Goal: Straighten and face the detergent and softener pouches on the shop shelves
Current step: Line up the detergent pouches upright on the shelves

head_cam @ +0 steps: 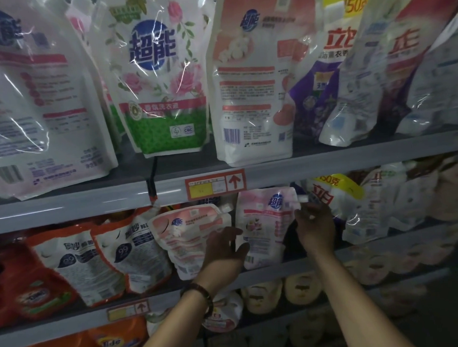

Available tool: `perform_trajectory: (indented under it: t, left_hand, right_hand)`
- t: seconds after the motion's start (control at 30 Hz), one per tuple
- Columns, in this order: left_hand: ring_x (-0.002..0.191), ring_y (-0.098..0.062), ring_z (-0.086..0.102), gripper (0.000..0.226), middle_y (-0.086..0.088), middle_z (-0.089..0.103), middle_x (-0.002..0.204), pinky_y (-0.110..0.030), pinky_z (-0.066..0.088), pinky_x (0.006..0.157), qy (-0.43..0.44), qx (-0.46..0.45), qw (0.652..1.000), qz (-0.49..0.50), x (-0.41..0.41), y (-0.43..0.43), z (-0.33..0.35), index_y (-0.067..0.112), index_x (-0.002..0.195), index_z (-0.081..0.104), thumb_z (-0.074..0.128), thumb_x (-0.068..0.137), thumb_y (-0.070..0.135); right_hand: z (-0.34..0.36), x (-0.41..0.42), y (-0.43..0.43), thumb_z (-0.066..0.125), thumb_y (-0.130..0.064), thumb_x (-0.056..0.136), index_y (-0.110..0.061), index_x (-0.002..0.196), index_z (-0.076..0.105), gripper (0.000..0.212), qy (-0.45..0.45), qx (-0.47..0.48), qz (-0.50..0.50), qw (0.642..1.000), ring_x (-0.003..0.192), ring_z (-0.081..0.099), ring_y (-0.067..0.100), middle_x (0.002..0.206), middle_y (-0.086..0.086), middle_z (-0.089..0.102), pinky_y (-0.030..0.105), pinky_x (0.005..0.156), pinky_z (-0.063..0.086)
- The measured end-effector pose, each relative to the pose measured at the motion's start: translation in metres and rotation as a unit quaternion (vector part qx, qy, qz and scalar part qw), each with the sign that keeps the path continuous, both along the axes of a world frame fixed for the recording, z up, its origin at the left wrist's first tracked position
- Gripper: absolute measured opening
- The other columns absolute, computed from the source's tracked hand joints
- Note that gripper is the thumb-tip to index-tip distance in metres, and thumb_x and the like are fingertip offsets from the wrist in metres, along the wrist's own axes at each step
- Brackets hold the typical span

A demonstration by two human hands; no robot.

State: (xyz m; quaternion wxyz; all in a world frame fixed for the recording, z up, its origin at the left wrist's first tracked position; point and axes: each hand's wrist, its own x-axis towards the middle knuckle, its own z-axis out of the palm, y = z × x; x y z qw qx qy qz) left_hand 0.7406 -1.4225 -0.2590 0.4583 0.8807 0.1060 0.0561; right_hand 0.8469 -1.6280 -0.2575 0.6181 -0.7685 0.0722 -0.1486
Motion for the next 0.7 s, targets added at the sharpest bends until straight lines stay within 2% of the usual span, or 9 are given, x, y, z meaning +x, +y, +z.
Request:
perform_trajectory:
  t: [0.07, 0.13, 0.17, 0.27, 0.33, 0.4, 0.5, 0.63, 0.7]
  left_hand:
    - [0.121, -0.017, 0.053, 0.037, 0.009, 0.048, 0.12, -0.036, 0.05, 0.105, 0.006, 0.014, 1.0, 0.0, 0.001, -0.004, 0.002, 0.03, 0.135, 0.06, 0.07, 0.101, 0.036]
    - [0.116, -0.013, 0.051, 0.037, 0.017, 0.045, 0.111, -0.028, 0.047, 0.101, 0.012, 0.009, 1.0, 0.002, 0.0, -0.009, 0.004, 0.026, 0.138, 0.058, 0.068, 0.103, 0.032]
    - [0.116, -0.013, 0.052, 0.037, 0.018, 0.046, 0.112, -0.029, 0.048, 0.102, 0.015, 0.0, 1.0, 0.003, 0.0, -0.011, 0.004, 0.027, 0.138, 0.058, 0.067, 0.103, 0.032]
    - [0.122, -0.016, 0.057, 0.037, 0.008, 0.055, 0.129, -0.042, 0.053, 0.107, 0.018, -0.027, 0.999, 0.007, -0.004, -0.014, 0.001, 0.03, 0.137, 0.057, 0.068, 0.102, 0.036]
    - [0.121, -0.014, 0.059, 0.035, 0.006, 0.058, 0.133, -0.039, 0.055, 0.104, 0.017, -0.034, 0.999, 0.009, -0.004, -0.015, -0.001, 0.033, 0.135, 0.058, 0.068, 0.102, 0.036]
    - [0.115, -0.012, 0.06, 0.033, 0.007, 0.059, 0.131, -0.03, 0.055, 0.095, 0.012, -0.031, 0.999, 0.011, -0.004, -0.016, -0.002, 0.035, 0.134, 0.058, 0.068, 0.102, 0.035]
    - [0.104, -0.007, 0.061, 0.033, 0.006, 0.06, 0.126, -0.016, 0.049, 0.077, 0.015, -0.025, 0.999, 0.02, -0.003, -0.016, -0.004, 0.034, 0.133, 0.057, 0.068, 0.102, 0.035]
    - [0.102, -0.01, 0.065, 0.03, 0.008, 0.06, 0.121, -0.02, 0.05, 0.075, 0.005, -0.023, 0.999, 0.032, -0.002, -0.018, -0.008, 0.035, 0.129, 0.057, 0.069, 0.101, 0.035]
    - [0.101, -0.014, 0.069, 0.028, 0.008, 0.06, 0.121, -0.03, 0.059, 0.077, 0.0, -0.048, 0.998, 0.038, -0.002, -0.018, -0.011, 0.035, 0.127, 0.06, 0.07, 0.101, 0.035]
  right_hand:
    - [-0.001, 0.007, -0.003, 0.079, -0.023, 0.093, -0.018, 0.109, 0.068, 0.02, 0.013, 0.014, 0.008, 1.0, 0.102, 0.07, 0.024, 0.097, -0.006, 0.071, 0.049, 0.093, 0.056]
    - [-0.008, 0.015, -0.009, 0.081, -0.029, 0.09, -0.033, 0.108, 0.07, 0.022, 0.029, 0.042, 0.051, 0.997, 0.108, 0.072, 0.021, 0.105, -0.009, 0.076, 0.051, 0.093, 0.059]
    - [-0.011, 0.02, -0.012, 0.08, -0.034, 0.089, -0.037, 0.107, 0.07, 0.021, 0.038, 0.044, 0.074, 0.996, 0.109, 0.072, 0.019, 0.107, -0.012, 0.076, 0.051, 0.091, 0.06]
    - [-0.014, 0.029, -0.018, 0.075, -0.04, 0.09, -0.027, 0.102, 0.072, 0.018, 0.053, 0.01, 0.123, 0.991, 0.099, 0.075, 0.022, 0.1, -0.005, 0.078, 0.056, 0.084, 0.063]
    - [-0.013, 0.031, -0.02, 0.075, -0.033, 0.092, -0.02, 0.096, 0.072, 0.014, 0.053, 0.016, 0.13, 0.99, 0.092, 0.076, 0.026, 0.093, 0.002, 0.079, 0.059, 0.083, 0.063]
    - [-0.01, 0.03, -0.023, 0.076, -0.029, 0.095, -0.017, 0.101, 0.072, 0.014, 0.057, 0.025, 0.14, 0.988, 0.092, 0.077, 0.026, 0.095, 0.003, 0.08, 0.052, 0.078, 0.066]
    - [-0.006, 0.028, -0.024, 0.077, -0.03, 0.097, -0.017, 0.113, 0.07, 0.022, 0.07, 0.05, 0.17, 0.982, 0.094, 0.077, 0.024, 0.104, 0.004, 0.079, 0.029, 0.061, 0.063]
    - [-0.001, 0.026, -0.024, 0.072, -0.027, 0.101, -0.02, 0.112, 0.069, 0.014, 0.064, 0.039, 0.187, 0.979, 0.091, 0.077, 0.022, 0.104, 0.004, 0.079, 0.029, 0.06, 0.063]
    - [0.0, 0.024, -0.024, 0.07, -0.025, 0.102, -0.018, 0.107, 0.071, 0.008, 0.053, 0.028, 0.192, 0.979, 0.087, 0.078, 0.021, 0.101, 0.007, 0.08, 0.029, 0.061, 0.064]
